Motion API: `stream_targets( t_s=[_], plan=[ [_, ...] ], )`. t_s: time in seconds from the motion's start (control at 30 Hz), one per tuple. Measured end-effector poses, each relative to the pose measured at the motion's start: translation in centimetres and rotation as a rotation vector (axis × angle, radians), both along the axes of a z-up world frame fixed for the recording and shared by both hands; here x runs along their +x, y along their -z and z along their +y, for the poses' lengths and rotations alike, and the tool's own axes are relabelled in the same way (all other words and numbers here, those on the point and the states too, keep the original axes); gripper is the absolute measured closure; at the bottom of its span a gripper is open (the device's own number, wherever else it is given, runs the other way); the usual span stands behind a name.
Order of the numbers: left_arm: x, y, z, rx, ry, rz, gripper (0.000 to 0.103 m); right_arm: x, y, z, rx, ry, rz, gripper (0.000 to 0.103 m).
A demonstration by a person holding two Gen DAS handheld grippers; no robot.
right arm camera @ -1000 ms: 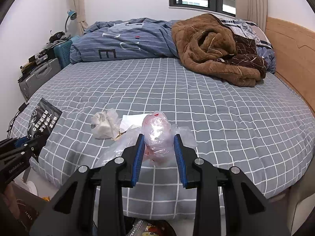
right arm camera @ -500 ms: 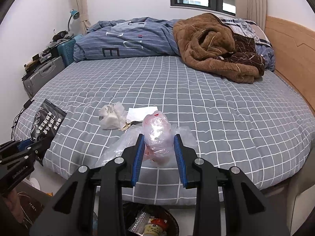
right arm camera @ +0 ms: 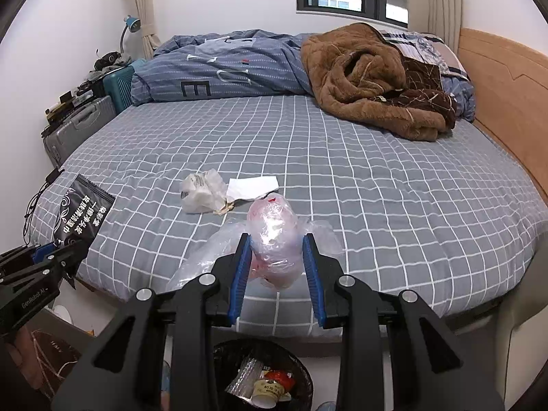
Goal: Collect trash
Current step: 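Lift the black packet and plastic bag and carry them toward the bin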
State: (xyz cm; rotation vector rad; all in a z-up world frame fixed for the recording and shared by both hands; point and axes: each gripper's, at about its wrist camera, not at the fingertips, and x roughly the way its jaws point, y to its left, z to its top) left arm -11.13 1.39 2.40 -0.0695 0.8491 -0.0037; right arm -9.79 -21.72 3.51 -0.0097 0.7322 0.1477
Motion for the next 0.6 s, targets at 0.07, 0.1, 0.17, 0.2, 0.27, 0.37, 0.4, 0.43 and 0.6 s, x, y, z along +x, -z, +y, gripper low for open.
stream_targets(
  t_s=[0.07, 0.1, 0.17, 0.2, 0.27, 0.37, 0.4, 0.43, 0.6],
  plan=[
    [-0.4, -0.1, 0.1, -0.003, -0.002, 0.003, 0.076, -0.4, 0.2, 0.0, 0.003, 0.000, 0.008, 0.073],
    [-0.6, -0.1, 0.1, -0.004, -0.002, 0.003, 0.076, -0.7, 0.2, -0.1, 0.005, 0.003, 0.012, 0.073],
    [-1.0, -0.4, 0.1, -0.003, -0.004, -0.001, 0.076, -1.2, 0.2, -0.2, 0.010, 0.004, 0.017, 0.073],
    [-1.1, -0.5, 0.1, -0.003, -0.005, -0.001, 0.076, -1.4, 0.2, -0.2, 0.011, 0.006, 0.018, 0.073],
    [-1.5, -0.7, 0.1, -0.002, -0.006, -0.004, 0.076, -1.9, 0.1, -0.3, 0.016, 0.008, 0.018, 0.073],
    [-2.1, -0.9, 0.1, 0.000, -0.006, -0.006, 0.076, -2.5, -0.2, -0.3, 0.018, 0.007, 0.017, 0.073],
    [-2.2, -1.0, 0.1, -0.001, -0.006, -0.006, 0.076, -2.7, -0.4, -0.4, 0.022, 0.008, 0.016, 0.073],
    [-2.5, -1.0, 0.1, -0.001, -0.006, -0.006, 0.076, -3.0, -0.5, -0.4, 0.023, 0.007, 0.015, 0.073],
    [-3.6, -1.3, 0.0, 0.000, -0.006, -0.014, 0.076, -4.2, -0.9, -0.6, 0.023, 0.007, 0.012, 0.073]
  ],
)
